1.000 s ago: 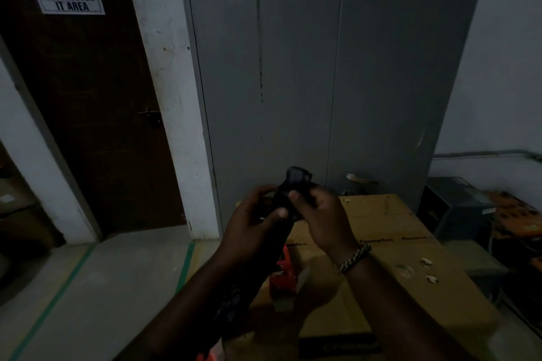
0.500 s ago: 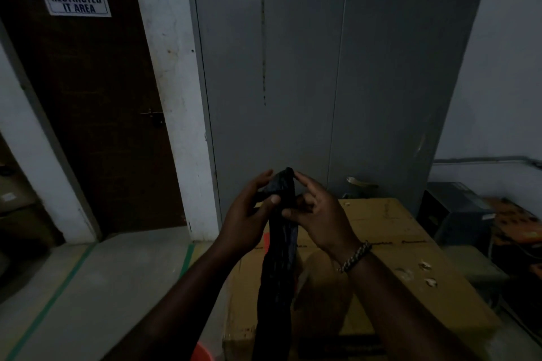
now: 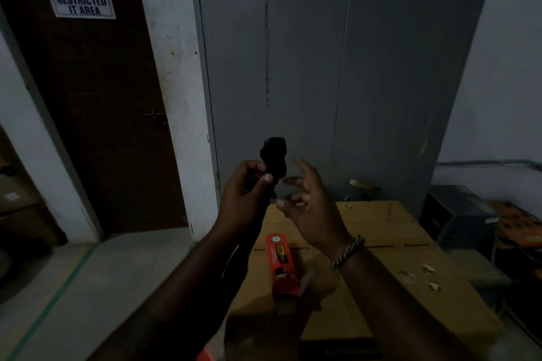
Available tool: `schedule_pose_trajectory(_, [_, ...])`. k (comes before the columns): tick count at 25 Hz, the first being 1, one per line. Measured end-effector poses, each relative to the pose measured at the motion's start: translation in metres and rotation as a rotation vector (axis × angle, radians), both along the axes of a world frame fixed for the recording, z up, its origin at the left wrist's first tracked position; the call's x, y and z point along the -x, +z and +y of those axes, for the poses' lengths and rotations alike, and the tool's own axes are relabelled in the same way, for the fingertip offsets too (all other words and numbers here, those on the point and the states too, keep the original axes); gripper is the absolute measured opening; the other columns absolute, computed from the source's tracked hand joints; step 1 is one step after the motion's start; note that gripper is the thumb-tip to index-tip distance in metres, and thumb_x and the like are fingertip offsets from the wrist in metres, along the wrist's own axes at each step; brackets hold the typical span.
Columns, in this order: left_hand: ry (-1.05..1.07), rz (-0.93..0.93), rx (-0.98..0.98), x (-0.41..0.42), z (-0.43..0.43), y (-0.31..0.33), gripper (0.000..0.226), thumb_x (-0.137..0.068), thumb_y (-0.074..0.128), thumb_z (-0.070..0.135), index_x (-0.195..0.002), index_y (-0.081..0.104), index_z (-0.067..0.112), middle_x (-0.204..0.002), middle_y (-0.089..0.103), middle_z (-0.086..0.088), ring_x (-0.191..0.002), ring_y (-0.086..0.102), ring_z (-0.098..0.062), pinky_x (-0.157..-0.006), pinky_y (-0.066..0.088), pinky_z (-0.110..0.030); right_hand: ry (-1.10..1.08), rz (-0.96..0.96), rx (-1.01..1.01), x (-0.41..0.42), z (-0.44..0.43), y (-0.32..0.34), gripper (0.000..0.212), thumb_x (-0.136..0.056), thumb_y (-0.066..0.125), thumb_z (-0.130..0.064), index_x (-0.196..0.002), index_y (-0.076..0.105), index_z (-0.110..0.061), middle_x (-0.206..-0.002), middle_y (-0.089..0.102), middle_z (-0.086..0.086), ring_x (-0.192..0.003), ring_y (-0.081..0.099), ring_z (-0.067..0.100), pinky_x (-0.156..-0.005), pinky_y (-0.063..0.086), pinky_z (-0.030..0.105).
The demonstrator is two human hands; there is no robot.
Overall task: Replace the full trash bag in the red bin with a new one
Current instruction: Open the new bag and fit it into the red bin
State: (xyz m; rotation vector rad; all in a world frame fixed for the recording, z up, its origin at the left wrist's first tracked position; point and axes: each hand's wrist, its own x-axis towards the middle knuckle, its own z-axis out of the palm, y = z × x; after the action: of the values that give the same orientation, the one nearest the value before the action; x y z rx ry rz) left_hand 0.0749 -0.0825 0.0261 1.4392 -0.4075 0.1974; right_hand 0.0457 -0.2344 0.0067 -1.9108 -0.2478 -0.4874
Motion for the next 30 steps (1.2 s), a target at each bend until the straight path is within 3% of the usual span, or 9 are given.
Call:
schedule_pose_trajectory(3, [-0.100,-0.001,-0.040,0.000,0.001,0.009,0.013,-0.099,0.056,0.008,-0.112,0.057,0.010,-0.096,0.071,-0.008,-0.079,0.068,-0.018,-0.064,0.054,-0.021,0.036,-0.126,0.027,-0.015,-0.005,0.028,0.093,-0.085,0.074,0.001,-0.153,0.031,-0.045,-0.139,0.058,-0.007,-0.112,0.066,0.007,-0.085,0.060,0.027])
schedule_pose_trajectory(6, [-0.066,-0.048,-0.196,-0.007,0.003,0.021,0.024,-0.098,0.061,0.014,-0.119,0.055,0.023,-0.098,0.073,0.001,-0.088,0.071,-0.015,-0.068,0.056,-0.019,-0.028,-0.212,0.120,-0.033,-0.008,0.048,0.070,-0.085,0.073,0.001,-0.144,0.053,-0.031,-0.134,0.065,-0.004,-0.116,0.064,0.008,-0.092,0.059,0.031])
schedule_pose_trajectory(9, [0.031,-0.137,-0.335,-0.019,0.008,0.036,0.062,-0.090,0.072,0.016,-0.136,0.041,0.041,-0.124,0.062,0.014,-0.104,0.064,0.001,-0.070,0.053,-0.009,-0.064,-0.204,0.059,-0.043,-0.012,0.060,0.034,-0.095,0.064,-0.008,-0.128,0.067,-0.018,-0.103,0.074,0.003,-0.089,0.071,0.016,-0.082,0.061,0.045])
schedule_pose_trajectory(12, [0.115,-0.329,-0.453,-0.034,0.011,0.050,0.086,-0.083,0.078,0.013,-0.148,0.030,0.042,-0.144,0.049,0.002,-0.122,0.056,-0.009,-0.091,0.053,-0.020,-0.126,-0.250,0.138,-0.045,-0.016,0.074,0.012,-0.098,0.060,-0.018,-0.101,0.071,-0.013,-0.078,0.069,0.008,-0.070,0.067,0.025,-0.067,0.058,0.051])
schedule_pose_trajectory(16, [0.245,-0.575,-0.585,-0.041,0.010,0.060,0.045,-0.087,0.074,0.018,-0.130,0.061,0.027,-0.131,0.059,0.003,-0.117,0.057,-0.010,-0.094,0.052,-0.027,-0.173,-0.250,0.255,-0.044,-0.017,0.085,0.024,-0.095,0.063,-0.030,-0.080,0.068,-0.012,-0.065,0.062,0.009,-0.060,0.063,0.028,-0.058,0.057,0.048])
schedule_pose_trajectory(20, [0.210,-0.363,-0.515,-0.039,0.007,0.059,0.017,-0.094,0.066,0.032,-0.108,0.070,0.023,-0.097,0.072,0.008,-0.089,0.069,-0.006,-0.075,0.058,-0.034,0.018,-0.180,-0.093,-0.039,-0.015,0.089,0.014,-0.092,0.070,-0.012,-0.107,0.070,-0.012,-0.091,0.070,0.005,-0.075,0.071,0.021,-0.066,0.062,0.041])
schedule_pose_trajectory(24, [0.166,-0.260,-0.380,-0.032,0.001,0.059,0.020,-0.094,0.066,0.034,-0.093,0.072,0.015,-0.083,0.074,0.000,-0.076,0.073,-0.015,-0.070,0.060,-0.042,0.131,-0.209,0.049,-0.042,-0.018,0.085,0.075,-0.075,0.076,0.012,-0.136,0.059,-0.029,-0.126,0.062,-0.003,-0.106,0.068,0.014,-0.076,0.062,0.031])
schedule_pose_trajectory(27, [0.106,-0.242,-0.354,-0.027,0.002,0.058,0.016,-0.093,0.068,0.028,-0.102,0.070,0.015,-0.089,0.074,-0.003,-0.080,0.073,-0.017,-0.076,0.061,-0.048,0.068,-0.284,0.126,-0.049,-0.017,0.081,0.046,-0.076,0.073,0.010,-0.113,0.073,-0.018,-0.112,0.071,-0.001,-0.100,0.070,0.015,-0.077,0.062,0.043])
schedule_pose_trajectory(30, [-0.064,-0.131,-0.224,-0.015,0.002,0.055,0.048,-0.085,0.075,0.006,-0.127,0.056,0.020,-0.101,0.070,-0.009,-0.082,0.073,-0.011,-0.069,0.061,-0.026,0.028,-0.189,-0.140,-0.049,-0.018,0.085,0.014,-0.091,0.066,0.000,-0.094,0.072,-0.012,-0.097,0.074,0.008,-0.089,0.074,0.024,-0.071,0.061,0.056])
